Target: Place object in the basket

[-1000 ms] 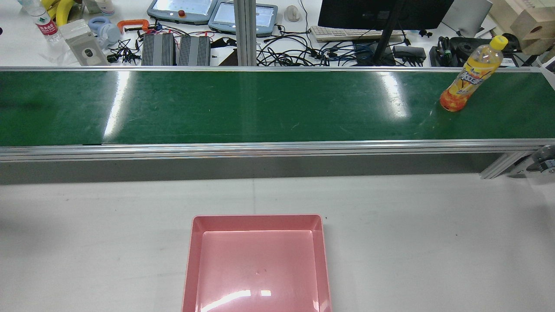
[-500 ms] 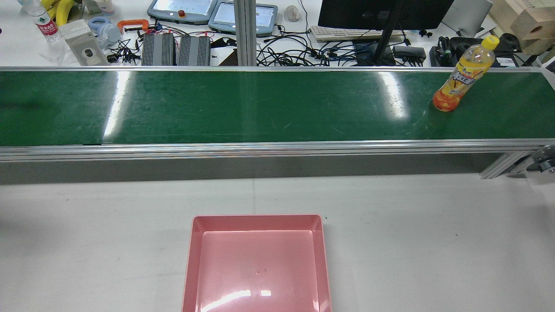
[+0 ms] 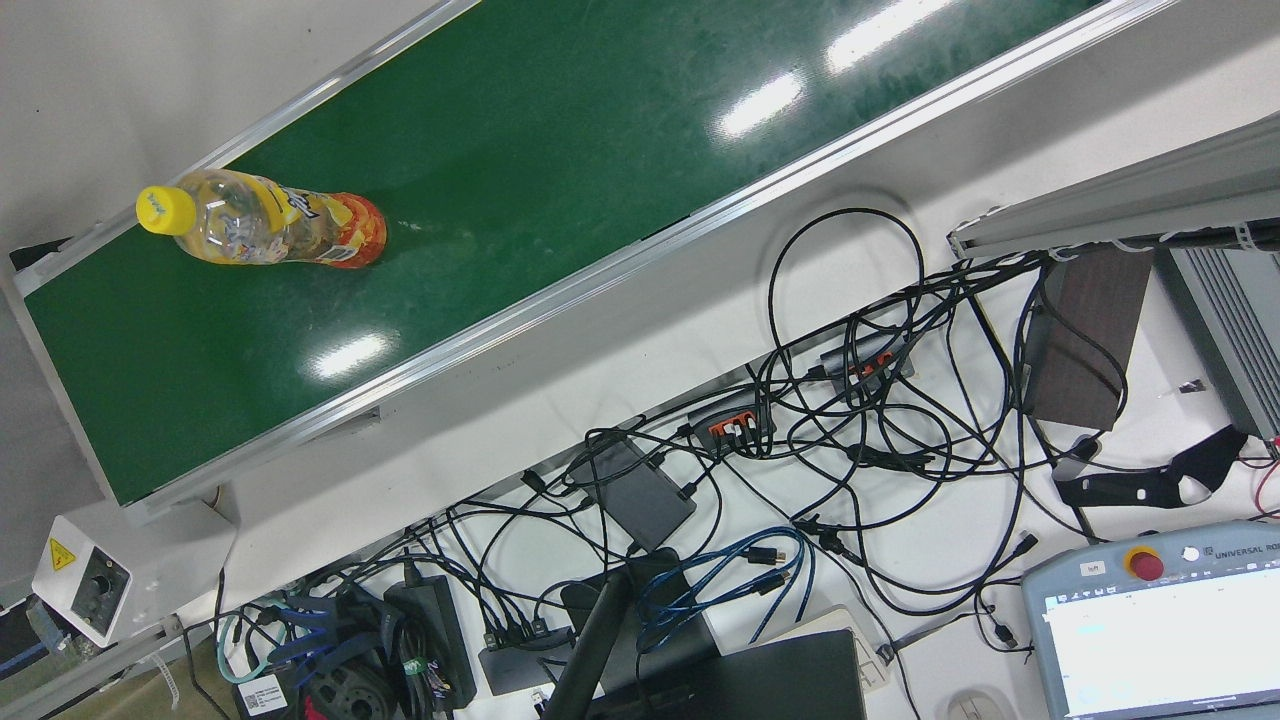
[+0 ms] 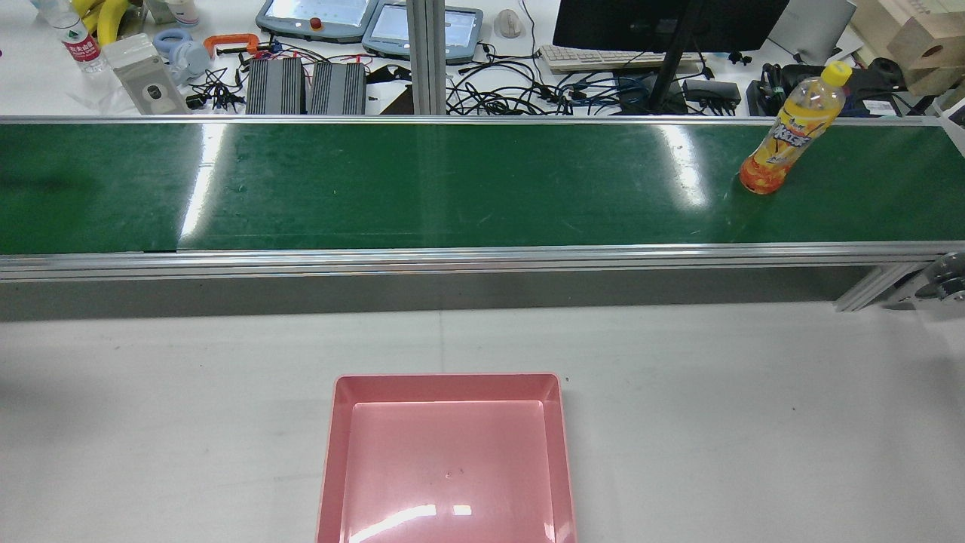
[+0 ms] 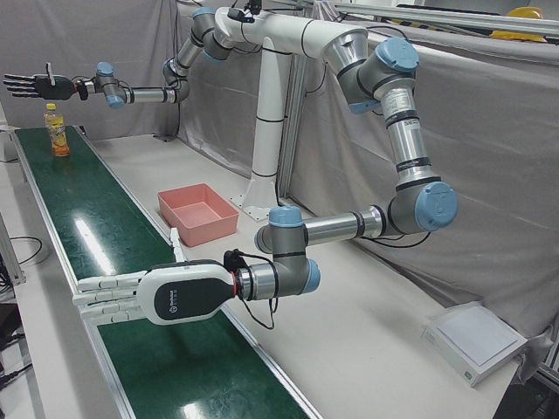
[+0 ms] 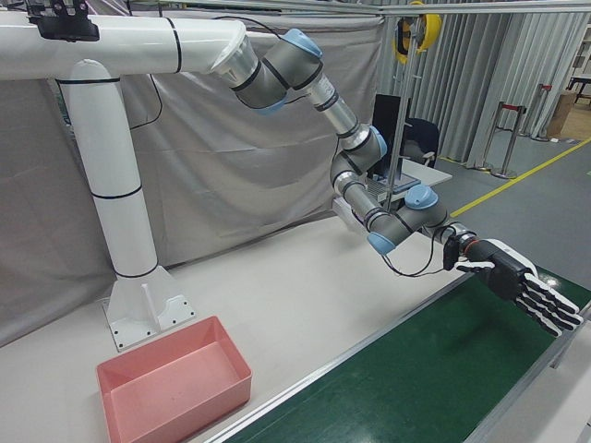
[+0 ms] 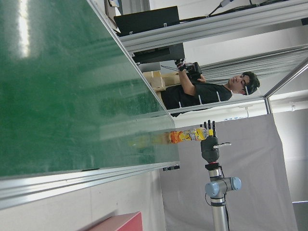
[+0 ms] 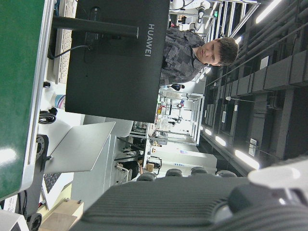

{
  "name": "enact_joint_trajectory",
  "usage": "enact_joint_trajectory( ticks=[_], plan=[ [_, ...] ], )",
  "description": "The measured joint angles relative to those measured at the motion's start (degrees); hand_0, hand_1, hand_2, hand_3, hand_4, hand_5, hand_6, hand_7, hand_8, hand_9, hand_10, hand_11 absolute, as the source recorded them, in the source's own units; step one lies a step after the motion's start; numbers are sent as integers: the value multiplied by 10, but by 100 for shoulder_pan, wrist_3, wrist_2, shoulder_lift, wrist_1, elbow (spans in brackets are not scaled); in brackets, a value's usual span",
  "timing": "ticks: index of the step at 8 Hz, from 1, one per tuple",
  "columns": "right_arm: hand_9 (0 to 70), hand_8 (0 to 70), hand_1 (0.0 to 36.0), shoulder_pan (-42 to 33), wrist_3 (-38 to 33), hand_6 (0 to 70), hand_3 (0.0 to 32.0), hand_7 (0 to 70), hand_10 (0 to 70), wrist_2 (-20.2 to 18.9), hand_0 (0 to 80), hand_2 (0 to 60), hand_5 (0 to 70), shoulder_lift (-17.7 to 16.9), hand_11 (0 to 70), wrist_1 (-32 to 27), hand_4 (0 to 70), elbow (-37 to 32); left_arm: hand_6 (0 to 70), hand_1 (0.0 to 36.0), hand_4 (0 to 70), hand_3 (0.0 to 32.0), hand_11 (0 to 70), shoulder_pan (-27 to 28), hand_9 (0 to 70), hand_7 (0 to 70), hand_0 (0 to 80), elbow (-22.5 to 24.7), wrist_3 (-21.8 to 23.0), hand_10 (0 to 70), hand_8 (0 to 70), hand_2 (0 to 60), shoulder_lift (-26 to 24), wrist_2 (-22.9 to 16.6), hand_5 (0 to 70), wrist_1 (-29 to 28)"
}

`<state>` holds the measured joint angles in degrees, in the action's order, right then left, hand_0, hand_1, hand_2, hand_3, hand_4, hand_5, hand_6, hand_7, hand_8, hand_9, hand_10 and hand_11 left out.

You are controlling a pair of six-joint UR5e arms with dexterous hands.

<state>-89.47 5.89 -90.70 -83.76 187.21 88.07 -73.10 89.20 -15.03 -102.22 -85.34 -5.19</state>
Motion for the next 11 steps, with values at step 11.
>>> enact_joint_trajectory(
  ticks=[11],
  plan=[
    [0, 0, 0, 0, 0, 0, 0, 0, 0, 0, 0, 0, 0, 0, 0, 0, 0, 0, 0, 107, 1, 0, 54, 0, 0, 0, 475, 101, 0, 26, 0, 0, 6, -6, 43, 36]
  ],
)
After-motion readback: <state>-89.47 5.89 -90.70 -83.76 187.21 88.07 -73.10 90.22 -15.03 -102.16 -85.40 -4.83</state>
